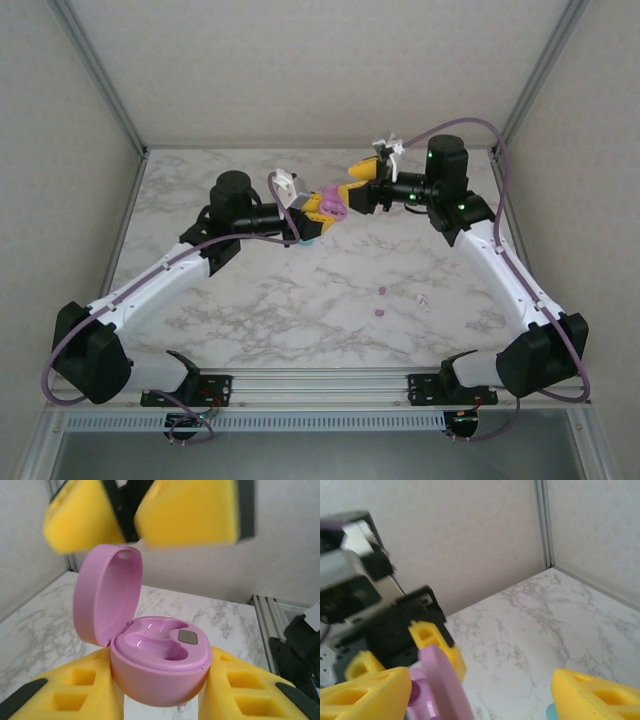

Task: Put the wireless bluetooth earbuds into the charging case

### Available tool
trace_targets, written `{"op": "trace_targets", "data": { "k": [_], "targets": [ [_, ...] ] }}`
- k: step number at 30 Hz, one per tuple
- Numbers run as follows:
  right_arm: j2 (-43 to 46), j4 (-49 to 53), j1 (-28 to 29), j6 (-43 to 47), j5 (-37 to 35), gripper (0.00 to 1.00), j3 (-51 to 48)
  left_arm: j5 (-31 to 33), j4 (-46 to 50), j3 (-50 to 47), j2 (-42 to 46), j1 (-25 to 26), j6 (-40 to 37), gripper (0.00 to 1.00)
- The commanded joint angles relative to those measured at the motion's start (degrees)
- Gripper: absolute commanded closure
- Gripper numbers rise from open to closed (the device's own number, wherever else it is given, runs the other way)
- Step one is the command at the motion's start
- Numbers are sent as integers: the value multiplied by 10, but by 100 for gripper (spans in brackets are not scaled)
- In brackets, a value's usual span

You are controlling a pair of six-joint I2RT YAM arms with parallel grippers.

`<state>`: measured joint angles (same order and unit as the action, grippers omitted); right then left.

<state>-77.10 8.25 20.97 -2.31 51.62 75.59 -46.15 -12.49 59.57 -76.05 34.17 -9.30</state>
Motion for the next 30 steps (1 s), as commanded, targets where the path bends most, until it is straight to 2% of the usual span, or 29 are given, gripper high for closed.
{"op": "trace_targets", "data": {
  "k": [1, 5, 9, 13, 15, 19, 23, 25, 30],
  "targets": [
    [8, 58, -3, -34, -18, 25, 47, 40, -87, -27, 17, -3, 66, 75],
    [39, 78, -4, -57, -84, 22, 43, 67, -150, -56, 21, -8, 106, 75],
    [80, 119, -8, -101, -232, 18, 22, 96, -175, -79, 33, -14, 122, 76],
    [94, 244, -22, -144, -401, 34, 14, 119, -183, -102, 54, -15, 129, 76],
    [90, 306, -31, -185, -454, 39, 0, 126, -184, -112, 64, -15, 131, 76],
    [77, 356, -37, -237, -441, 43, -67, 139, -189, -130, 82, -15, 136, 76],
    [44, 363, -36, -305, -404, 54, -135, 143, -197, -141, 94, -12, 143, 75],
    [14, 357, -33, -334, -370, 63, -161, 144, -202, -145, 100, -10, 145, 75],
    [-44, 339, -7, -346, -348, 63, -209, 144, -202, -153, 107, -8, 142, 75]
  ]
}}
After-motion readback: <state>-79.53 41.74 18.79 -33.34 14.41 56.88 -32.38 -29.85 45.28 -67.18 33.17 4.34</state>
